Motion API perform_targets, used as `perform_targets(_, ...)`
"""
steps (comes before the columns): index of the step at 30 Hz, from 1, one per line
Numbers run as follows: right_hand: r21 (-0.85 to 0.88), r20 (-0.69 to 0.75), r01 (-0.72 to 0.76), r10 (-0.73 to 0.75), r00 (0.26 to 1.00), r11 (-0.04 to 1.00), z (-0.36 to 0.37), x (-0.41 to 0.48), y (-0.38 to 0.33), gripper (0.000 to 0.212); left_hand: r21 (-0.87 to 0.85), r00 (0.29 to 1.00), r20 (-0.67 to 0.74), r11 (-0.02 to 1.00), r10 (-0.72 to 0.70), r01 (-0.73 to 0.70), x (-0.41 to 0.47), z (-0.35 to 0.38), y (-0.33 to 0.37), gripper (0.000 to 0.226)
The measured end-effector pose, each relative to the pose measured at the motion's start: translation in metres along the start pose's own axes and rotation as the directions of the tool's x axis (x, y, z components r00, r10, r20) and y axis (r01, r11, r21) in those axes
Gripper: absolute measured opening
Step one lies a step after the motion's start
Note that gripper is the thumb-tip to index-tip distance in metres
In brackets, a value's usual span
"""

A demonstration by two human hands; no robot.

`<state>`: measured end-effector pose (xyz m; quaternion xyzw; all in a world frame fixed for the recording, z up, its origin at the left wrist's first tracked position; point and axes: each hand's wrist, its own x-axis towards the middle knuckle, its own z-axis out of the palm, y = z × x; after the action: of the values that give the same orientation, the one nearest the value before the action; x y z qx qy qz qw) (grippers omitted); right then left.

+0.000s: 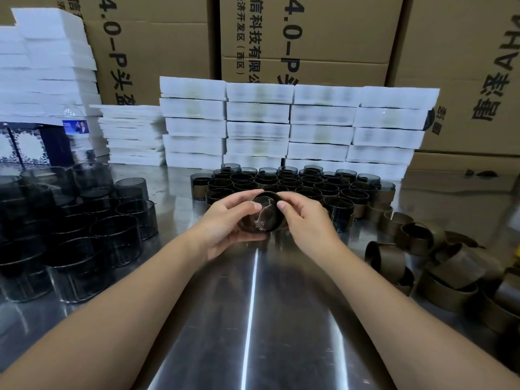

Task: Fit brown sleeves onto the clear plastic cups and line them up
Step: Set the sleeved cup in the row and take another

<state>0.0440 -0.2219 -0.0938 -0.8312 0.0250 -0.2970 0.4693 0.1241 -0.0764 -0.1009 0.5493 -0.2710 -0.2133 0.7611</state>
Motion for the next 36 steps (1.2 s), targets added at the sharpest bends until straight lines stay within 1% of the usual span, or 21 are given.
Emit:
perform_targets(4, 0.174, -0.062, -0.002, 0.013, 0.998, 0.985, -0.004, 0.000, -0.005, 0.013, -0.090, 0.999, 0.051, 0.996, 0.002, 0.002, -0.003, 0.002, 0.006, 0.034)
perform_targets(5, 0.191, -0.076, -0.005, 0.020, 0.997, 0.982, -0.005, 0.000, -0.005, 0.015, -0.104, 0.998, 0.065, 0.995, -0.002, 0.008, -0.004, 0.002, 0.007, 0.036)
perform_targets(7, 0.190, -0.072, -0.056, 0.071, 0.995, 0.980, -0.006, 0.002, -0.006, 0.031, -0.138, 0.995, 0.093, 0.990, -0.019, 0.031, -0.005, 0.003, 0.010, 0.043)
perform_targets(9, 0.205, 0.010, -0.180, 0.182, 0.983, 0.962, -0.005, 0.003, -0.006, 0.041, -0.167, 0.991, 0.127, 0.984, -0.036, 0.057, -0.006, 0.004, 0.011, 0.049)
perform_targets(11, 0.247, 0.142, -0.324, 0.297, 0.944, 0.913, -0.003, 0.001, -0.008, 0.045, -0.179, 0.987, 0.158, 0.982, -0.036, 0.065, -0.006, 0.004, 0.010, 0.038)
perform_targets(13, 0.292, 0.245, -0.381, 0.316, 0.917, 0.877, -0.001, -0.002, -0.009, 0.051, -0.192, 0.984, 0.176, 0.979, -0.033, 0.068, -0.007, 0.004, 0.010, 0.032)
perform_targets(15, 0.334, 0.276, -0.366, 0.281, 0.919, 0.869, 0.001, -0.003, -0.008, 0.058, -0.200, 0.981, 0.192, 0.978, -0.027, 0.066, -0.007, 0.004, 0.011, 0.032)
perform_targets(19, 0.389, 0.246, -0.341, 0.261, 0.934, 0.856, 0.002, -0.002, -0.009, 0.066, -0.212, 0.980, 0.197, 0.975, -0.029, 0.072, -0.008, 0.008, 0.015, 0.035)
perform_targets(21, 0.390, 0.222, -0.329, 0.259, 0.940, 0.860, 0.001, -0.001, -0.009, 0.065, -0.225, 0.982, 0.185, 0.971, -0.039, 0.081, -0.008, 0.009, 0.015, 0.036)
perform_targets(24, 0.407, 0.201, -0.310, 0.247, 0.948, 0.859, 0.001, 0.000, -0.009, 0.057, -0.225, 0.985, 0.164, 0.970, -0.051, 0.088, -0.009, 0.013, 0.013, 0.037)
perform_targets(27, 0.356, 0.161, -0.283, 0.240, 0.957, 0.890, 0.004, 0.001, -0.010, 0.053, -0.182, 0.990, 0.113, 0.978, -0.084, 0.103, -0.009, 0.020, 0.011, 0.046)
perform_targets(31, 0.123, 0.067, -0.227, 0.220, 0.973, 0.966, 0.007, -0.001, -0.006, 0.056, -0.202, 0.986, -0.011, 0.966, -0.166, 0.160, -0.005, 0.024, 0.007, 0.069)
perform_targets(34, 0.008, 0.038, -0.219, 0.219, 0.975, 0.976, 0.009, -0.001, -0.001, 0.062, -0.157, 0.968, -0.087, 0.962, -0.237, 0.222, -0.004, 0.023, 0.005, 0.065)
perform_targets(36, 0.006, 0.061, -0.253, 0.253, 0.966, 0.967, 0.009, -0.001, 0.000, 0.063, -0.063, 0.960, -0.126, 0.968, -0.250, 0.244, -0.004, 0.023, 0.004, 0.058)
